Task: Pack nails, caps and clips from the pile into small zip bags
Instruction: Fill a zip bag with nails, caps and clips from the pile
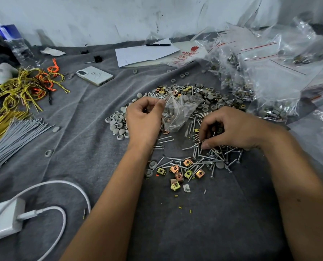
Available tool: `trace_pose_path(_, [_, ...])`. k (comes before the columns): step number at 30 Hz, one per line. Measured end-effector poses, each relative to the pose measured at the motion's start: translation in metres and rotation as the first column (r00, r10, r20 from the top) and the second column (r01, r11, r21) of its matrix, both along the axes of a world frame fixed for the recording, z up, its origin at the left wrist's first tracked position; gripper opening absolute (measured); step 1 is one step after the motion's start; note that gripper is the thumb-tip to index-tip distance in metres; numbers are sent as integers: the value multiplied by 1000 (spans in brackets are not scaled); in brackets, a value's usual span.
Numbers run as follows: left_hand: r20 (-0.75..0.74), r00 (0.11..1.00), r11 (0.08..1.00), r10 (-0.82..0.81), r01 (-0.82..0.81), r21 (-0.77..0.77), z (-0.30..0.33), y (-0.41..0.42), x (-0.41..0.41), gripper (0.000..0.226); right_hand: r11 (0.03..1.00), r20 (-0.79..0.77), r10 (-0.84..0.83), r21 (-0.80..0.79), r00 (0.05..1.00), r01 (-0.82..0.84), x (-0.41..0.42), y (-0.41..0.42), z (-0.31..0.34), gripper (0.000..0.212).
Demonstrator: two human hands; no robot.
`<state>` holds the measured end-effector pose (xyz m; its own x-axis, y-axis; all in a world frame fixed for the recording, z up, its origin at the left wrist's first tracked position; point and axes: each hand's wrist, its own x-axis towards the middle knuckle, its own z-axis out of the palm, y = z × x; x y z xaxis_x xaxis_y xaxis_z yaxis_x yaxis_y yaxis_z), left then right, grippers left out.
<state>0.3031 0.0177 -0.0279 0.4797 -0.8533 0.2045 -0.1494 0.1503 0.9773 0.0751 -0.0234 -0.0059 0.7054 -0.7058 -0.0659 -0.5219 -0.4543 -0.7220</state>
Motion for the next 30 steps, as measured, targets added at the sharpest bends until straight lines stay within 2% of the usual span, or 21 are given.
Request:
trace_pose_path(4, [0, 1000, 1000, -12, 12, 3, 1, 0, -3, 17, 990, 20, -80, -115, 997, 81, 1, 1, 1, 16])
trace_pose_path(6, [24, 999, 999, -31, 31, -11, 1, 3, -8, 17, 970, 173, -136, -175, 975, 166, 3, 3, 3, 15])
trace_pose_path(9, [116, 989, 995, -97, 100, -28, 3, 7, -17, 16, 930, 480, -169, -213, 861, 301, 8, 7, 7, 17])
trace_pose_path(12, [169, 975, 987, -147, 157, -43, 4, 9, -24, 15, 913, 578, -113, -261, 808, 314, 21, 14, 7, 17])
trace_pose_path(15, [159, 974, 984, -162, 171, -43, 3, 9, -25, 12, 882, 498, -108, -351, 860, 314, 28, 17, 5, 15])
trace_pose_path(17, [132, 979, 985, -155, 163, -54, 2, 9, -24, 12, 869, 497, -105, -375, 861, 323, 28, 16, 5, 15])
trace_pose_path(21, [94, 984, 985, -153, 159, -66, 2, 9, -23, 14, 884, 557, -141, -301, 819, 357, 23, 15, 6, 13])
trace_pose_path(23, [81, 987, 988, -137, 141, -58, 3, 8, -22, 14, 919, 524, -139, -248, 840, 306, 16, 13, 9, 13])
trace_pose_path(25, [63, 990, 990, -126, 129, -50, 3, 7, -21, 14, 973, 393, -61, -180, 917, 142, 6, 11, 12, 13])
trace_pose_path(27, [48, 992, 992, -119, 121, -45, 3, 5, -20, 17, 996, 195, 48, -79, 980, -33, -3, 9, 15, 12])
trace_pose_path(30, [28, 993, 992, -115, 116, -41, 2, 4, -18, 20, 993, 39, 115, 27, 993, -117, -15, 7, 18, 12])
